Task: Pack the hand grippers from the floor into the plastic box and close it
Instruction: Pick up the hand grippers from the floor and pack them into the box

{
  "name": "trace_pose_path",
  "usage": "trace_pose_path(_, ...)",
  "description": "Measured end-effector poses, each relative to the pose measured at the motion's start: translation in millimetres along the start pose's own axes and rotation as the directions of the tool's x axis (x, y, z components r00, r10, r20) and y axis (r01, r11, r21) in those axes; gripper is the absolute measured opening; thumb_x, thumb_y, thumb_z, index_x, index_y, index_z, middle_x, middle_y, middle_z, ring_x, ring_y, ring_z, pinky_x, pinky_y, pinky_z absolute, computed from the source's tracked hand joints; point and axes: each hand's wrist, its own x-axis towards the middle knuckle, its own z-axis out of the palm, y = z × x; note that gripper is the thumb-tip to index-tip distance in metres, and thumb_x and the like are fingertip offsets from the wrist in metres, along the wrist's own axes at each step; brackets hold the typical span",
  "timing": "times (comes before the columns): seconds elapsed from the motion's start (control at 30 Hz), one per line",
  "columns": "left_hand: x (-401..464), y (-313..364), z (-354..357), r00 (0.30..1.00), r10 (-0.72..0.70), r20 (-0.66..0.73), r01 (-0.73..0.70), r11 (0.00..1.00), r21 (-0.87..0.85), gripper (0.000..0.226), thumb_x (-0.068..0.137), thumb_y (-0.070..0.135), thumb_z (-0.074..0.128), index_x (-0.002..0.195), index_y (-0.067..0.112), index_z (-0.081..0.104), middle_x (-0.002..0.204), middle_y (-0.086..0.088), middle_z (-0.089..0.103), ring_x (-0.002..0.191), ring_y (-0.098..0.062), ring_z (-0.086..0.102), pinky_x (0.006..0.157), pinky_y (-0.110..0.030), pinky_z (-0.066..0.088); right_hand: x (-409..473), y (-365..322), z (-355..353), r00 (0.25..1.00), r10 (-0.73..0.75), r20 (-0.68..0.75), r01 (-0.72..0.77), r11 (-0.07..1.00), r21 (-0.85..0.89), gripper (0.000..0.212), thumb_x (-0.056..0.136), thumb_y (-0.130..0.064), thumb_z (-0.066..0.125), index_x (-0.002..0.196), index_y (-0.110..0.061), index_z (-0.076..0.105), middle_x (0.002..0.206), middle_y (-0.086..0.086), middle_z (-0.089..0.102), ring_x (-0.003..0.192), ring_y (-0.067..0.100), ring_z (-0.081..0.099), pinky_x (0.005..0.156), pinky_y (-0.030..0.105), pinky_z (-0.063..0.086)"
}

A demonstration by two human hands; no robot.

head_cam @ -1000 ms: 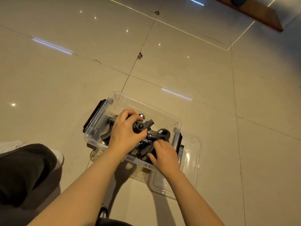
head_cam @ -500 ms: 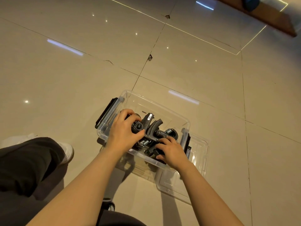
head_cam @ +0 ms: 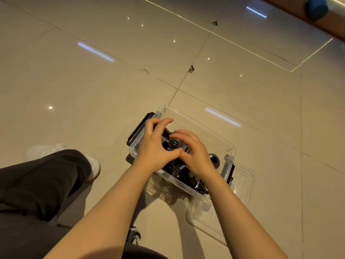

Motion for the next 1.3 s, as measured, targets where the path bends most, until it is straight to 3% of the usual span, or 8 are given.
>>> trace_pose_path(0.13, 9.9, -22.1, -15.7, 1.000, 0.000, -0.024, 0.003, 0.992, 0.125, 0.090, 0.067, 0.044, 0.079, 0.141, 0.038, 0.029, 0.134, 0.007, 0.028, 0.124, -0.011, 0.030, 0.095, -0.028, 0.037, 24.7, 15.5, 14.0, 0.977, -0.214, 0.028, 0.207, 0.892, -0.402, 0.045, 0.073, -0.010, 0.075, 0.116, -0.020, 0.064, 0.116, -0.003, 0.065, 0.110, 0.018, 0.058, 0.090, 0.036, 0.044)
trace_pose_path(0.23, 0.7, -58.5, -26.0, 0.983, -0.185, 0.003, 0.179, 0.954, 0.242, 0.104, 0.064, 0.054, 0.078, 0.147, 0.033, 0.019, 0.146, 0.003, 0.023, 0.135, -0.017, 0.019, 0.108, -0.035, 0.029, 40.4, 28.1, 28.6, 0.939, -0.303, 0.163, 0.336, 0.705, -0.624, 0.041, 0.067, -0.011, 0.079, 0.106, -0.015, 0.065, 0.101, 0.004, 0.068, 0.095, 0.027, 0.063, 0.075, 0.039, 0.050)
trace_pose_path(0.37, -24.3, -92.3, -28.4, 0.912, -0.374, 0.165, 0.308, 0.894, 0.326, 0.118, 0.060, 0.063, 0.075, 0.149, 0.030, 0.005, 0.158, 0.003, 0.004, 0.143, -0.023, 0.006, 0.116, -0.040, 0.015, 34.9, 43.3, 46.9, 0.876, -0.302, 0.376, 0.477, 0.657, -0.584, 0.035, 0.068, -0.001, 0.071, 0.101, -0.011, 0.069, 0.094, 0.008, 0.068, 0.085, 0.031, 0.064, 0.061, 0.039, 0.054)
trace_pose_path(0.77, -22.3, -83.7, -17.5, 0.933, -0.315, 0.172, 0.226, 0.888, 0.402, 0.100, 0.074, 0.048, 0.073, 0.150, 0.029, 0.011, 0.159, 0.004, 0.002, 0.143, -0.023, 0.013, 0.111, -0.037, 0.023, 23.6, 55.7, 54.6, 0.787, -0.327, 0.523, 0.605, 0.574, -0.551, 0.023, 0.078, -0.002, 0.061, 0.101, -0.007, 0.066, 0.096, 0.011, 0.066, 0.093, 0.031, 0.062, 0.070, 0.043, 0.054)
trace_pose_path(0.9, -22.4, -76.8, -16.1, 0.935, -0.313, 0.167, 0.213, 0.872, 0.441, 0.092, 0.079, 0.052, 0.067, 0.150, 0.029, 0.013, 0.158, 0.001, 0.002, 0.143, -0.023, 0.009, 0.111, -0.038, 0.023, 18.1, 59.3, 54.6, 0.792, -0.347, 0.501, 0.604, 0.560, -0.566, 0.038, 0.074, -0.003, 0.071, 0.110, -0.011, 0.062, 0.109, 0.012, 0.064, 0.103, 0.030, 0.060, 0.074, 0.042, 0.054)
trace_pose_path(1.03, -20.5, -56.9, -1.9, 0.952, -0.221, 0.213, 0.054, 0.803, 0.594, 0.086, 0.082, 0.062, 0.054, 0.149, 0.032, 0.011, 0.158, 0.000, 0.001, 0.145, -0.022, 0.000, 0.115, -0.046, 0.009, -3.6, 59.3, 28.8, 0.903, -0.313, 0.294, 0.428, 0.696, -0.576, 0.056, 0.070, -0.004, 0.071, 0.123, -0.012, 0.055, 0.121, 0.011, 0.058, 0.107, 0.031, 0.057, 0.082, 0.042, 0.051)
trace_pose_path(1.17, -27.1, -32.5, 29.4, 0.910, -0.188, 0.370, -0.154, 0.675, 0.722, 0.082, 0.083, 0.073, 0.036, 0.149, 0.037, 0.004, 0.158, 0.004, -0.008, 0.145, -0.020, -0.009, 0.109, -0.062, -0.005, -60.4, 79.4, -15.7, 0.982, -0.024, -0.188, -0.059, 0.904, -0.424, 0.049, 0.083, -0.015, 0.067, 0.129, -0.017, 0.052, 0.130, 0.004, 0.053, 0.119, 0.023, 0.048, 0.099, 0.039, 0.043)
trace_pose_path(1.3, -44.7, -20.1, 68.9, 0.785, -0.170, 0.596, -0.348, 0.675, 0.651, 0.076, 0.086, 0.069, 0.036, 0.148, 0.039, 0.001, 0.157, 0.006, -0.014, 0.143, -0.020, -0.017, 0.109, -0.064, -0.004, -138.6, 131.1, -40.6, 0.701, 0.529, -0.478, -0.572, 0.818, 0.065, 0.050, 0.089, -0.021, 0.061, 0.136, -0.017, 0.044, 0.139, 0.004, 0.044, 0.127, 0.021, 0.042, 0.104, 0.036, 0.036)
